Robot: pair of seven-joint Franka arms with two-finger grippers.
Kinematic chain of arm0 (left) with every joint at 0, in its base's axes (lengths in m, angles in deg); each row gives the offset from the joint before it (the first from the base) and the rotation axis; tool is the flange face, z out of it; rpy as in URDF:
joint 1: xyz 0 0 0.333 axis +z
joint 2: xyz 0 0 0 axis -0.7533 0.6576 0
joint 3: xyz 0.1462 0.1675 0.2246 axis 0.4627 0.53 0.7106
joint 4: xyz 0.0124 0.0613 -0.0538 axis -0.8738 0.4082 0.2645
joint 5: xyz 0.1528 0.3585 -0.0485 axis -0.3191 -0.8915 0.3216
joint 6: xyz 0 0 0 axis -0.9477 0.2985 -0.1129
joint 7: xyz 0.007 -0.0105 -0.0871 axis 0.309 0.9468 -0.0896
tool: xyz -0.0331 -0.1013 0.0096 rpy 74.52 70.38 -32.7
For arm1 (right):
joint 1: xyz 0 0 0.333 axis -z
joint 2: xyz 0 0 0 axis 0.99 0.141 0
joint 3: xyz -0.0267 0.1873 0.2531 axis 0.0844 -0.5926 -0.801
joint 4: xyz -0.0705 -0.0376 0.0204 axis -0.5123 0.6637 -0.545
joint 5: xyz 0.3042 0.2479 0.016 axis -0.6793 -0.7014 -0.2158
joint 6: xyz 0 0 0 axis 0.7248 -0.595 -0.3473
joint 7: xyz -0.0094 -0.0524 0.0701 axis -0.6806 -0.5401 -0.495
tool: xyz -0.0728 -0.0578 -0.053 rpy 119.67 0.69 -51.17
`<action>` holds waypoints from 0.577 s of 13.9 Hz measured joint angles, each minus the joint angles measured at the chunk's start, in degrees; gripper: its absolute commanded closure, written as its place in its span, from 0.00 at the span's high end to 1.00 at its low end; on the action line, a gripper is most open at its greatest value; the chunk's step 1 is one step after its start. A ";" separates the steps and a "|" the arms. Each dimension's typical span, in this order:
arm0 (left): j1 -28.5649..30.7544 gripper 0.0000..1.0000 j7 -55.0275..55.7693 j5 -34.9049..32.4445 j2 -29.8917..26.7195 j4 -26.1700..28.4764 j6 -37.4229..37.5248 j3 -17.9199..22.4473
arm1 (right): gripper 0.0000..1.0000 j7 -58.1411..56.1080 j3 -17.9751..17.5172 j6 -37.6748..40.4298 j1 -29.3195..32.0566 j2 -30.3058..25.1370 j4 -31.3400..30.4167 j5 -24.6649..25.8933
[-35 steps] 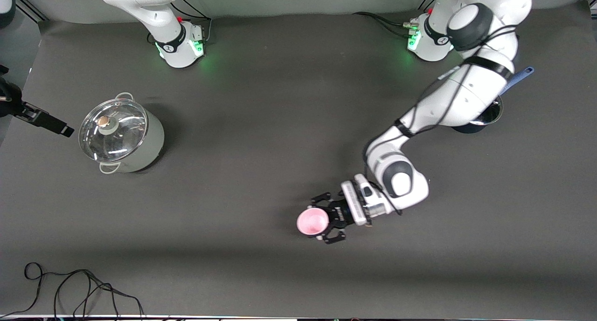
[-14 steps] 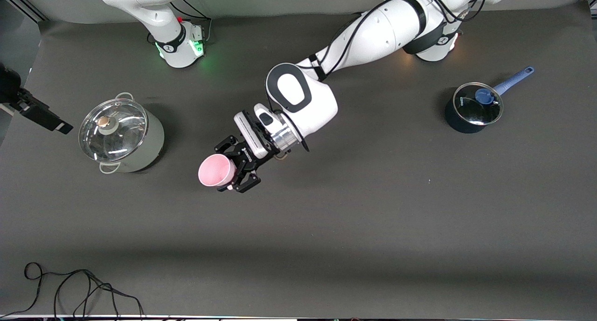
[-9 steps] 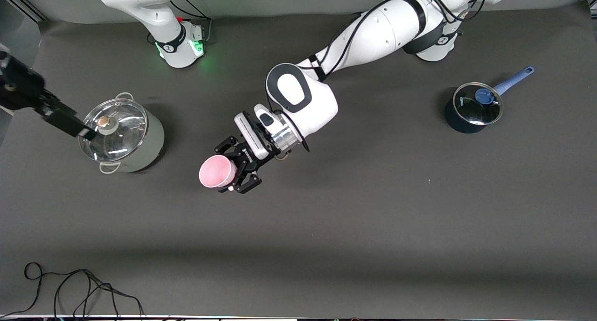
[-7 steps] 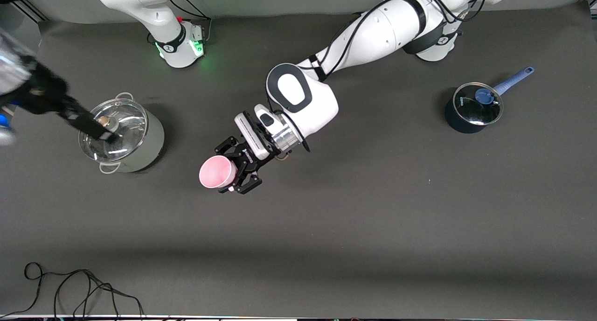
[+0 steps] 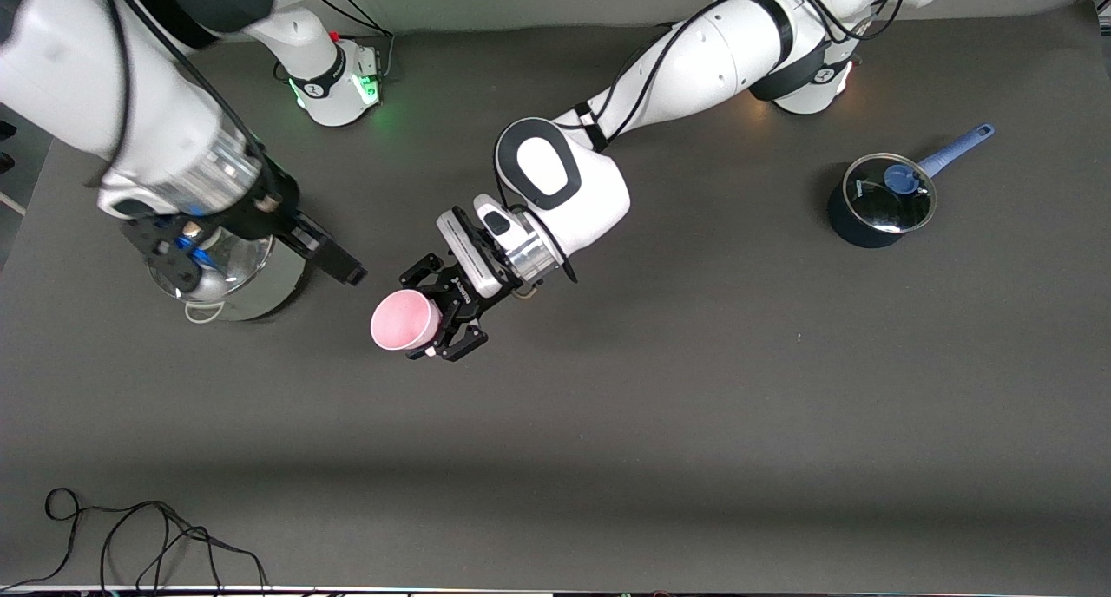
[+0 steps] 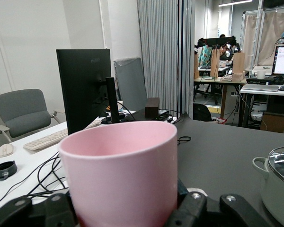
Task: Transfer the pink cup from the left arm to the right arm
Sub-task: 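Reach the right gripper to the pink cup held by the left gripper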
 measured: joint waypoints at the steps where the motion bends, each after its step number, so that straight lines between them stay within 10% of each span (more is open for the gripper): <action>1: 0.00 0.00 0.03 0.00 0.00 0.00 0.00 0.00 | 1.00 0.00 0.01 -0.06 0.01 1.18 0.06 -0.21; 8: 0.00 0.00 0.15 -0.01 0.00 0.00 0.00 0.01 | 1.00 0.00 0.14 -0.78 0.17 7.16 0.35 -1.51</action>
